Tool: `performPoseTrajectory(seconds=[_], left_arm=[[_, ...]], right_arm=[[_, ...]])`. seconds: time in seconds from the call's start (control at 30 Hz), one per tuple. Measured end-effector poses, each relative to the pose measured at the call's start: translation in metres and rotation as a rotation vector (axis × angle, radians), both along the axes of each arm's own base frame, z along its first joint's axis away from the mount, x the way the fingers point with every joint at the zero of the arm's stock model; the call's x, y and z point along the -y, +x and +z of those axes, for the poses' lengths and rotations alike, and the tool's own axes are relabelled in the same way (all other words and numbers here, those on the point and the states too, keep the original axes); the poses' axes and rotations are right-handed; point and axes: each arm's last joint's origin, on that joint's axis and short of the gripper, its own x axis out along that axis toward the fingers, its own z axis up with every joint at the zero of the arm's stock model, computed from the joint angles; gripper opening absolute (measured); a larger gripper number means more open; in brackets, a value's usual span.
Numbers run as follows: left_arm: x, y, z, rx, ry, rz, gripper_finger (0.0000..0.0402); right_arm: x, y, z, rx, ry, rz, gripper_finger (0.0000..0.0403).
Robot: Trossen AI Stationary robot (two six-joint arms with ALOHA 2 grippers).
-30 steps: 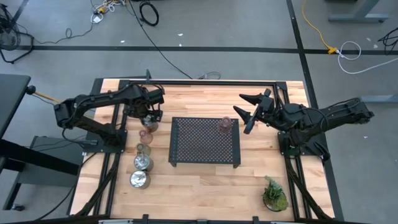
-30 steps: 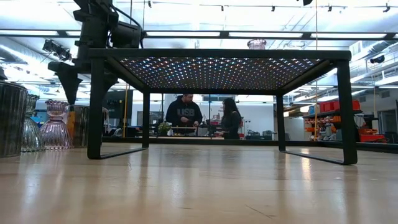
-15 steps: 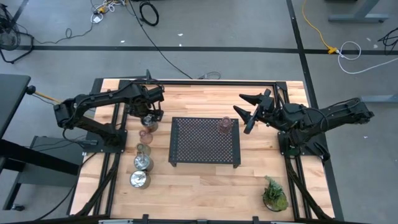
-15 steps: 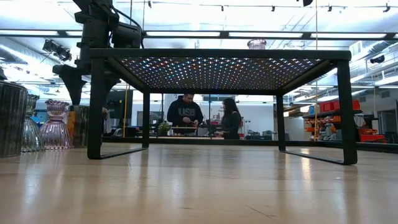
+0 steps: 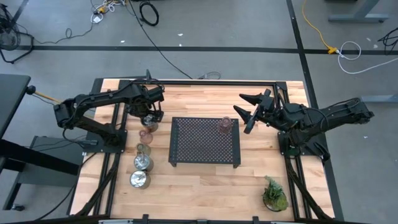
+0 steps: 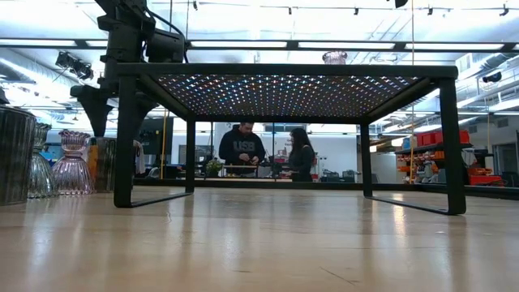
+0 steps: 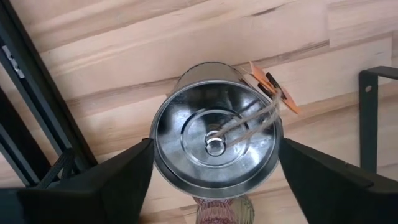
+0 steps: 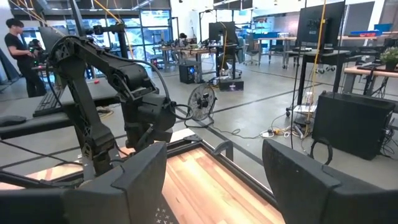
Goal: Pick & Place candle stick holders
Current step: Put the silver scented candle on the shelf
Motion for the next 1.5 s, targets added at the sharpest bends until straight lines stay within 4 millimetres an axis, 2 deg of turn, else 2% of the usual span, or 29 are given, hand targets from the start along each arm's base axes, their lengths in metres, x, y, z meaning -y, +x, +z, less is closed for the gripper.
performPoseTrajectory(seconds=[0.17, 0.67, 0.87, 1.0, 1.5], left_arm=[[0.000, 0.000, 0.000, 0.001, 0.001, 0.001, 0.0396], [0.000, 0.000, -0.001, 0.005, 0.003, 0.002, 0.0397], [0.004, -0.006, -0.023, -0.008, -0.030, 0.010, 0.0398], [0.003, -0.006, -0.031, 0.001, -0.002, 0.003, 0.0399], [0.003, -0.004, -0.032, 0.025, -0.004, -0.074, 0.0397]], right_arm=[[0.000, 0.000, 0.000, 0.000, 0.000, 0.000, 0.0265], [0.000, 0.000, 0.000, -0.001, 0.000, 0.000, 0.0265], [0.000, 0.000, 0.000, 0.006, 0.011, 0.000, 0.0265], [0.000, 0.000, 0.000, 0.007, 0.015, 0.000, 0.0265], [-0.001, 0.000, -0.001, -0.004, 0.008, 0.023, 0.0265]])
